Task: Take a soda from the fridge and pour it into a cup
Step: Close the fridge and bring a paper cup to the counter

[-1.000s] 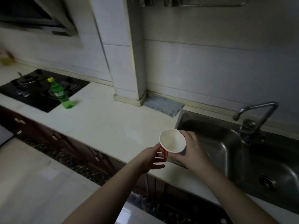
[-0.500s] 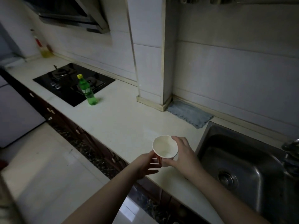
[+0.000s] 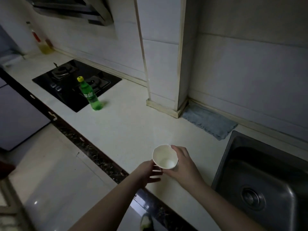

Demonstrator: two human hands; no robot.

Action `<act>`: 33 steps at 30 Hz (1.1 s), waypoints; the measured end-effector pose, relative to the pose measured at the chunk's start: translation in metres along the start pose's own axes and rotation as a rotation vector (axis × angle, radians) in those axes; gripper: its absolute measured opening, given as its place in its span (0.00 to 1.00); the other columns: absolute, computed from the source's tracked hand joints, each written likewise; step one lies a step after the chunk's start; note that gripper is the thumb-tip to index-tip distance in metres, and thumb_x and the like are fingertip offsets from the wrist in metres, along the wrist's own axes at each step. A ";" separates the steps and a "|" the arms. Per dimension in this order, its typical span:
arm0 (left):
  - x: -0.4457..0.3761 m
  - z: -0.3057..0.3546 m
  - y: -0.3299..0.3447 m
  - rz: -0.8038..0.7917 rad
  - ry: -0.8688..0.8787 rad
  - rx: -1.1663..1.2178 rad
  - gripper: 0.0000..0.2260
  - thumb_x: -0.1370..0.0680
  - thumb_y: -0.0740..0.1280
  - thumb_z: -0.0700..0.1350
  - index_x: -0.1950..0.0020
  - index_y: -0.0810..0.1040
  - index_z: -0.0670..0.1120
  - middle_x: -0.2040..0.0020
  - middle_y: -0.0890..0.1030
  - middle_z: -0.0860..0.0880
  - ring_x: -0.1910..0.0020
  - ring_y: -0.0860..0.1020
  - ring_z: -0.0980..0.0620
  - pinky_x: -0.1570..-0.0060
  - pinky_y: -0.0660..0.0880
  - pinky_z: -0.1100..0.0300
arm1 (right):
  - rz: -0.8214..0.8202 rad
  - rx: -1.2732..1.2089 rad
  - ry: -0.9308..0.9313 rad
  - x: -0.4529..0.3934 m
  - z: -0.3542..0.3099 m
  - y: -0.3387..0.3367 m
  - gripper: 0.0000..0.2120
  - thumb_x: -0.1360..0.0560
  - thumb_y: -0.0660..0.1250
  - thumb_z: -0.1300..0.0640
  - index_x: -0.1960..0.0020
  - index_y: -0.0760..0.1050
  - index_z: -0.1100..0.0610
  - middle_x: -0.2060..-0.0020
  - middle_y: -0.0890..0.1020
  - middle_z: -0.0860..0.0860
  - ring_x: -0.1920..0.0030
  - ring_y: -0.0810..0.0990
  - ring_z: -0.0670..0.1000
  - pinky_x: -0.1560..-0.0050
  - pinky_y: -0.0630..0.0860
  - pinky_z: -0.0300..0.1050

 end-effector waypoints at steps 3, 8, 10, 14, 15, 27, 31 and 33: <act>-0.026 0.008 -0.007 -0.027 -0.010 -0.023 0.11 0.20 0.62 0.46 0.46 0.80 0.41 0.48 0.81 0.41 0.50 0.81 0.45 0.49 0.80 0.53 | 0.031 -0.021 0.056 -0.014 0.003 0.011 0.40 0.34 0.78 0.50 0.28 0.63 0.50 0.34 0.67 0.43 0.37 0.71 0.44 0.44 0.67 0.32; -0.060 0.029 -0.018 -0.068 0.000 -0.095 0.10 0.20 0.61 0.45 0.45 0.79 0.43 0.46 0.82 0.41 0.44 0.80 0.44 0.46 0.79 0.51 | 0.122 -0.095 0.176 -0.031 0.006 0.030 0.40 0.35 0.79 0.51 0.28 0.63 0.48 0.37 0.67 0.39 0.39 0.69 0.39 0.45 0.65 0.27; -0.075 0.034 -0.023 -0.062 0.064 -0.201 0.10 0.19 0.61 0.43 0.43 0.78 0.42 0.47 0.82 0.42 0.46 0.81 0.44 0.47 0.79 0.51 | 0.160 -0.094 0.210 -0.036 0.008 0.039 0.40 0.35 0.79 0.52 0.28 0.63 0.48 0.36 0.67 0.40 0.38 0.69 0.39 0.44 0.66 0.29; -0.098 0.042 -0.027 -0.083 0.136 -0.300 0.08 0.19 0.60 0.41 0.49 0.79 0.45 0.53 0.83 0.43 0.51 0.82 0.44 0.48 0.80 0.49 | 0.204 -0.104 0.253 -0.043 0.012 0.053 0.39 0.34 0.78 0.52 0.28 0.64 0.49 0.35 0.67 0.41 0.37 0.68 0.39 0.42 0.65 0.30; -0.100 0.045 -0.028 -0.089 0.144 -0.323 0.09 0.19 0.60 0.41 0.52 0.79 0.47 0.55 0.82 0.44 0.53 0.82 0.44 0.49 0.79 0.49 | 0.215 -0.103 0.269 -0.044 0.013 0.056 0.39 0.34 0.78 0.52 0.28 0.64 0.50 0.35 0.67 0.41 0.37 0.68 0.40 0.41 0.66 0.32; -0.117 0.056 -0.032 -0.215 0.232 -0.606 0.09 0.19 0.60 0.43 0.53 0.79 0.47 0.62 0.83 0.45 0.64 0.80 0.47 0.59 0.80 0.52 | 0.280 -0.139 0.358 -0.048 0.019 0.071 0.41 0.35 0.79 0.51 0.27 0.63 0.50 0.33 0.67 0.43 0.35 0.67 0.42 0.36 0.68 0.39; -0.118 0.060 -0.034 -0.229 0.282 -0.694 0.09 0.19 0.60 0.44 0.51 0.79 0.44 0.61 0.83 0.45 0.62 0.80 0.46 0.56 0.78 0.53 | 0.294 -0.147 0.382 -0.048 0.019 0.073 0.41 0.35 0.79 0.49 0.27 0.62 0.49 0.35 0.66 0.41 0.35 0.67 0.43 0.38 0.66 0.38; -0.118 0.061 -0.035 -0.224 0.302 -0.743 0.09 0.20 0.61 0.45 0.49 0.79 0.43 0.62 0.81 0.49 0.65 0.78 0.51 0.59 0.75 0.57 | 0.286 -0.143 0.384 -0.047 0.018 0.074 0.42 0.35 0.79 0.49 0.27 0.61 0.49 0.35 0.65 0.40 0.34 0.67 0.43 0.37 0.66 0.38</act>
Point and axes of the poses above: each hand's wrist, its own x-axis away from the middle knuckle, its own y-axis out of the palm, z = x × y, the point moved 1 cm from there along -x, towards the middle knuckle
